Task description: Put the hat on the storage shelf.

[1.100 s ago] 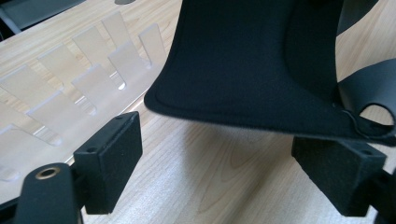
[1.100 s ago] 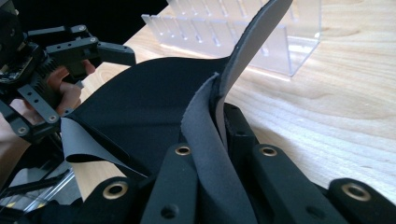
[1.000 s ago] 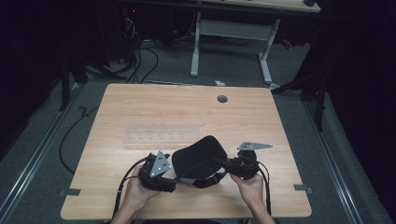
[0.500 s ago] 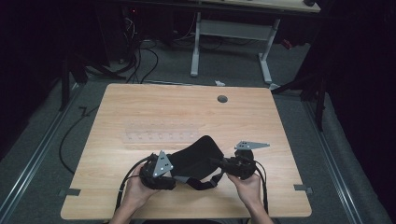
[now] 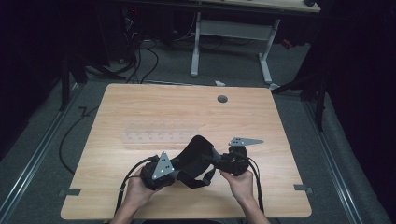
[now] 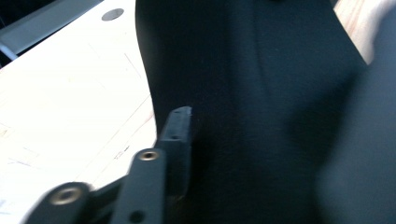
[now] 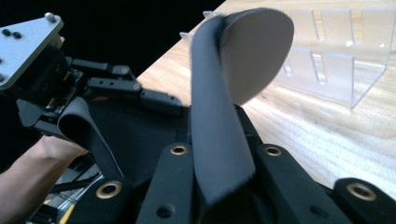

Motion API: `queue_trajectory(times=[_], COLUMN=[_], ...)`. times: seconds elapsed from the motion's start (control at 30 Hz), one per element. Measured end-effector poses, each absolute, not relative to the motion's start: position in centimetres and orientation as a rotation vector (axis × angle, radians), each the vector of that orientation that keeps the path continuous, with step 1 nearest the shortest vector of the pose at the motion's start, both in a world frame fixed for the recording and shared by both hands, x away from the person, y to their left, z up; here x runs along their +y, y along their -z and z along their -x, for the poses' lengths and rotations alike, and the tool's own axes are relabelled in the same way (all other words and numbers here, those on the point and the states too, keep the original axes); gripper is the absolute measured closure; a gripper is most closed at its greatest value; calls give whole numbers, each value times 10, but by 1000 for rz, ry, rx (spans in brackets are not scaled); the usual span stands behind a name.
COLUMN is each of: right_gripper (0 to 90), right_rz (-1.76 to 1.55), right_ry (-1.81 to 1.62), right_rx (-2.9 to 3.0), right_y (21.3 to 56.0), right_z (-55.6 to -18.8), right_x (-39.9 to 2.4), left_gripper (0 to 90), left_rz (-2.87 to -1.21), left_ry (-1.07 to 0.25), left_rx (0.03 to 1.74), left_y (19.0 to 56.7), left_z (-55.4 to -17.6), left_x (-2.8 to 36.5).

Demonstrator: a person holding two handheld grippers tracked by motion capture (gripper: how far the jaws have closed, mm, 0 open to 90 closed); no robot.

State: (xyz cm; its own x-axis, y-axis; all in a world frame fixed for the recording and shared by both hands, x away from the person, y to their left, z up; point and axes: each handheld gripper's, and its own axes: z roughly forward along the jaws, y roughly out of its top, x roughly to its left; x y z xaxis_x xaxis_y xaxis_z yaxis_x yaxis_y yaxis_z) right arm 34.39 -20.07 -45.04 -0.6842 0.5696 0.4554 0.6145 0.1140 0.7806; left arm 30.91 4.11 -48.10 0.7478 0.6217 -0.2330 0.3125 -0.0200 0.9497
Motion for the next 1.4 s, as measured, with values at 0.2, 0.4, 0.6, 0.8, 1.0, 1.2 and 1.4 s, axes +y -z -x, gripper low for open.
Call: queue_trajectory(times=[0.2,0.4,0.6,0.8,1.0,1.2,1.4], right_gripper=[762,544,456,446,416,428,429], right_rz=[1248,1259,1357,1607,1777,1923,2004], right_ry=[1696,1776,1819,1671,1483,1339,1223], right_rx=[-2300,-2281,-2346,-2516,-2630,-2687,-2716], right_y=[449,442,448,475,499,510,518], right_z=[-348,-346,-339,-344,-355,-364,-372], right_x=[-198,-207,-228,-250,-268,-279,-286], left_gripper=[808,857,857,856,856,855,854], left_rz=[-1626,-1609,-1529,-1432,-1391,-1363,-1328], left_ry=[-213,-126,-87,-32,-67,-83,-106], left_rx=[729,776,835,916,967,989,1016], left_y=[475,473,465,459,456,451,448], left_z=[-304,-298,-298,-304,-309,-311,-315], left_x=[46,56,74,89,100,106,114])
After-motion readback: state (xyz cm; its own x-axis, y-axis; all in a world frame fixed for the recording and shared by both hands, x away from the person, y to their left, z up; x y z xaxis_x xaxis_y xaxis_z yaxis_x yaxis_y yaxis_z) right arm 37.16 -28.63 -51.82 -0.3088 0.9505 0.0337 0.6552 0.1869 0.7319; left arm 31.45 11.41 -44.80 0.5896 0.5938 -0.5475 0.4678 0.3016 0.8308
